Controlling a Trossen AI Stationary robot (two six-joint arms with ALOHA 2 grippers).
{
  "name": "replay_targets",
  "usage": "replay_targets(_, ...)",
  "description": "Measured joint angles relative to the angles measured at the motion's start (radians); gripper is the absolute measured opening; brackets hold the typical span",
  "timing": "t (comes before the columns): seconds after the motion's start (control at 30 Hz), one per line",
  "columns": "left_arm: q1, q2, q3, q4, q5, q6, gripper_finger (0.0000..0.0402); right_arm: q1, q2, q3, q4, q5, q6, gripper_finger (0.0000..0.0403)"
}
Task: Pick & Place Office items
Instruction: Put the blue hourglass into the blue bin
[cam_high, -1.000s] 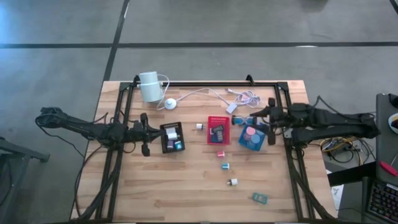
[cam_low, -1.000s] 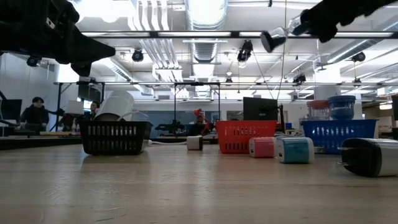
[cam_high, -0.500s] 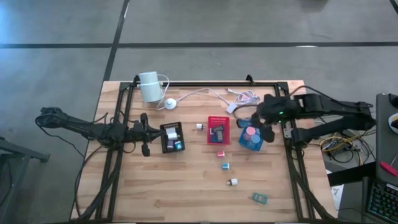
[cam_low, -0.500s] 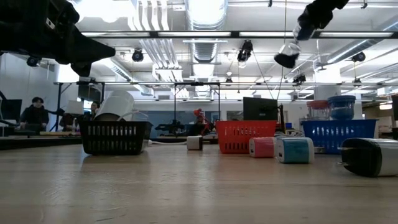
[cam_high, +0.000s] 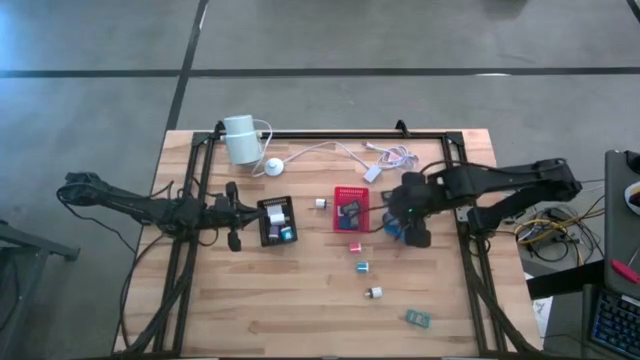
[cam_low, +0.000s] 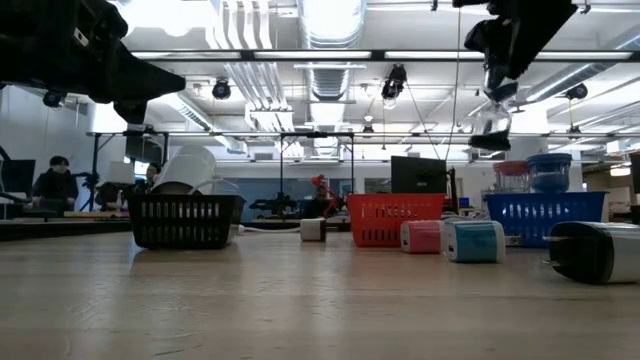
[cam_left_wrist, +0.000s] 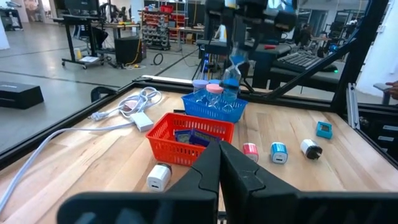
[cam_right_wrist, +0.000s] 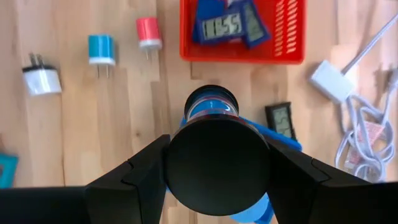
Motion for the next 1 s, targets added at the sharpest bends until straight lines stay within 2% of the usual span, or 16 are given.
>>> replay_targets(0.47,0.0,0.0,0.0,0.0,0.0,-0.005,0.001,0.01,0.132,-0.018,-0.037,0.002,0.027,0.0208)
replay_targets(1.0,0.0,0.0,0.0,0.001,0.0,-0.005,0.0011,0.01,0.18,-0.023,-0.052,0.028,0.07,0.0208)
